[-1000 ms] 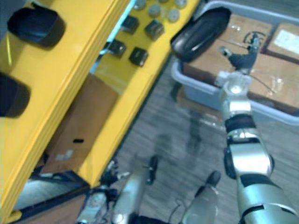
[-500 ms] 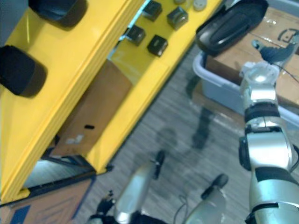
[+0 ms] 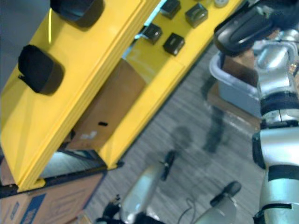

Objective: Walk over and take plastic housings, then place them on the shelf

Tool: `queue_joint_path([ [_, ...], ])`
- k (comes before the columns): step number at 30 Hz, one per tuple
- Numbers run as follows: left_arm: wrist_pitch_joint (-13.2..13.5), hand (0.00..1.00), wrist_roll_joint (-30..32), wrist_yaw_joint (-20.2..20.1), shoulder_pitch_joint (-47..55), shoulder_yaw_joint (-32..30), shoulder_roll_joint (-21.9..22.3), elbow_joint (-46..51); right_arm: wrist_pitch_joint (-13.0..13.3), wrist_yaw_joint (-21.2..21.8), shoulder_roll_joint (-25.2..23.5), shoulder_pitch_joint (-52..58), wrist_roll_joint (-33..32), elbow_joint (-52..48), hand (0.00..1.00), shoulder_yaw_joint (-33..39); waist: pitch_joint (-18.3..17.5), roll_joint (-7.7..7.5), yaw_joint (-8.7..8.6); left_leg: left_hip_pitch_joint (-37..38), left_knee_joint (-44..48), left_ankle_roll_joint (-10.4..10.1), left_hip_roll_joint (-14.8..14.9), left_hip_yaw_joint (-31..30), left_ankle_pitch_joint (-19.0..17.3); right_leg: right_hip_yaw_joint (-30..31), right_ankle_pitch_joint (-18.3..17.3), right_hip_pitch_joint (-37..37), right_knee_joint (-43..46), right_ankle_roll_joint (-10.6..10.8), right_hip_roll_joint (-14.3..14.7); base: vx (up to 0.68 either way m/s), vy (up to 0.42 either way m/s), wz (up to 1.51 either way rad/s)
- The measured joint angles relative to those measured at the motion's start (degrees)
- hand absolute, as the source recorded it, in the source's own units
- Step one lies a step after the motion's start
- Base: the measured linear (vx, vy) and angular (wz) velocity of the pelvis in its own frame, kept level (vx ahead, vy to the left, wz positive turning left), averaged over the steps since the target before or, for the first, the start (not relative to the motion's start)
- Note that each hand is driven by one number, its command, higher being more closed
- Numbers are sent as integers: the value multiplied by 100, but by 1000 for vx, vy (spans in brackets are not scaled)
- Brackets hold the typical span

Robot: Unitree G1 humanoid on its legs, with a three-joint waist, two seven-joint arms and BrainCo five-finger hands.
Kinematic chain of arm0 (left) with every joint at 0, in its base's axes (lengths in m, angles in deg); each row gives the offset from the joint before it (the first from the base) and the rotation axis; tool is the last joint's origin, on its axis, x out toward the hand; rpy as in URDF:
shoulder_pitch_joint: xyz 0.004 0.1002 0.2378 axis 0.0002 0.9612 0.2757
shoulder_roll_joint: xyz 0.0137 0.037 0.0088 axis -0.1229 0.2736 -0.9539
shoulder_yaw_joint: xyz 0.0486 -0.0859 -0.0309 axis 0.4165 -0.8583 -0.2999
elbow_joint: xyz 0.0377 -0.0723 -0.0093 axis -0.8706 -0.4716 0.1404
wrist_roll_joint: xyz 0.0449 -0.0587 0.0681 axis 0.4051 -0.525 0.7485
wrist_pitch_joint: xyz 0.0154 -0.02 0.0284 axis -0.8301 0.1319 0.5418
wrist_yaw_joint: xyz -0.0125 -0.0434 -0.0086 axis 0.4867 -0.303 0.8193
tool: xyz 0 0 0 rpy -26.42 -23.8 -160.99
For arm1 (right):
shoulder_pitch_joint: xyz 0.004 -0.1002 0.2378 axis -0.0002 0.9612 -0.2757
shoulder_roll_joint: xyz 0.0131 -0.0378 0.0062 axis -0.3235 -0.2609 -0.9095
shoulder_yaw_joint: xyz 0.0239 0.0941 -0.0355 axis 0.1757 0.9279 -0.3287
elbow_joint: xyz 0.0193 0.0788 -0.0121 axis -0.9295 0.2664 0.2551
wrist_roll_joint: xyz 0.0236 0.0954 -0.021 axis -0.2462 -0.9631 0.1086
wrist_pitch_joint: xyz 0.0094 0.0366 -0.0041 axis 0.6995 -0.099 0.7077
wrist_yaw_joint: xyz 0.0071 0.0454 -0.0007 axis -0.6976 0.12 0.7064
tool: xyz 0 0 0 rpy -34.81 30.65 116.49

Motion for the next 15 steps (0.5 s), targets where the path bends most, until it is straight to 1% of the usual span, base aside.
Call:
queue_joint_path([
  [2,4,0,-16,-35,-1,0,-6,18,-10,190,49,-45,362,-142,0,-375,10,-14,32,1,-9,-5,46,-1,-2,-13,-11,1,-6,-20,39,3,-12,-6],
  [4,3,0,-17,-66,0,35,-57,119,-19,368,74,-74,798,-174,0,-832,31,-43,115,5,-9,-43,135,-5,-13,-20,-21,2,-27,-38,114,7,-18,-8],
  [5,8,0,-19,-73,0,44,-73,139,-14,607,74,-117,1083,-175,0,-1118,47,-67,130,4,-32,-69,170,-43,1,-76,-30,15,-28,-53,140,0,0,0],
  [7,11,0,-46,-74,0,43,-80,148,-13,872,73,-194,1065,-177,0,-1363,69,-98,144,8,-76,-99,194,-58,21,-94,-31,11,-44,-56,169,0,0,0],
  [8,18,0,-51,-76,0,43,-91,156,-15,1086,74,-240,1045,-179,0,-1500,83,-116,161,6,-96,-115,218,-74,32,-109,-30,11,-59,-58,198,11,-25,-4],
  [9,35,0,-54,-77,0,41,-97,162,-22,1303,76,-262,969,-178,0,-1636,102,-144,205,7,-96,-117,264,-72,32,-120,-31,11,-68,-61,240,16,-28,-6],
  [10,55,0,-54,-78,0,40,-102,170,-34,1492,76,-268,722,-177,0,-1691,117,-166,241,7,-96,-118,293,-75,32,-123,-35,9,-69,-70,267,20,-31,-7],
  [11,64,0,-56,-86,0,41,-103,170,-74,1721,73,-270,249,-177,0,-1737,127,-180,275,3,-97,-123,324,-87,33,-137,-40,8,-68,-80,296,0,0,0],
  [13,109,0,-59,-94,0,45,-103,166,-240,2049,65,-270,-454,-175,0,-1732,130,-183,324,0,-102,-131,337,-95,38,-145,-58,-5,-46,-111,304,0,0,0],
  [15,149,0,-62,-102,-1,49,-102,164,-397,2321,55,-268,-861,-139,0,-1720,130,-183,347,-7,-103,-135,341,-94,41,-142,-65,-27,-35,-120,304,0,0,0],
])
